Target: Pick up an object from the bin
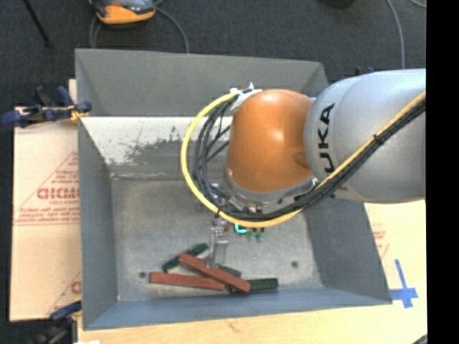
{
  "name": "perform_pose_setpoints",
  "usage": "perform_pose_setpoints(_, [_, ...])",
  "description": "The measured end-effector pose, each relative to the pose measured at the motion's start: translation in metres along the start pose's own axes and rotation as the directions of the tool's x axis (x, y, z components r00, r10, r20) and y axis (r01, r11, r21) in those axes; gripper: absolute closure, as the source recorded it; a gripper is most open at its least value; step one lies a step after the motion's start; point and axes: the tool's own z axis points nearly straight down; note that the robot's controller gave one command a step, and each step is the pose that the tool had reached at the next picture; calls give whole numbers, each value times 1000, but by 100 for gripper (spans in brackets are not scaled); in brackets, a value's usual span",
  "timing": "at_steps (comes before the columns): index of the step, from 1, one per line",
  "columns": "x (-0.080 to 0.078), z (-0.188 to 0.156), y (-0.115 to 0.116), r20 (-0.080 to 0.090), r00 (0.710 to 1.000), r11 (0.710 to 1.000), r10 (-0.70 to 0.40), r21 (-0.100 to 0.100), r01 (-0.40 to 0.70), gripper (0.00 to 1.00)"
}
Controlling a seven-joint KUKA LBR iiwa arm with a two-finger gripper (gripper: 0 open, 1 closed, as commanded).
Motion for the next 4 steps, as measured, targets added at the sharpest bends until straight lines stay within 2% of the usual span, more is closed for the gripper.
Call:
perform_pose_setpoints(1, [-2,-4,-1,8,1000,1000,4,-1,-4,0])
perform_pose_setpoints(2, [5,23,-4,13,997,997,-75,1,75,0])
perform_pose_setpoints(3, [6,131,-2,18,996,997,-83,-3,83,100])
perform_pose_setpoints(4, [6,131,-2,18,996,997,-82,-3,82,100])
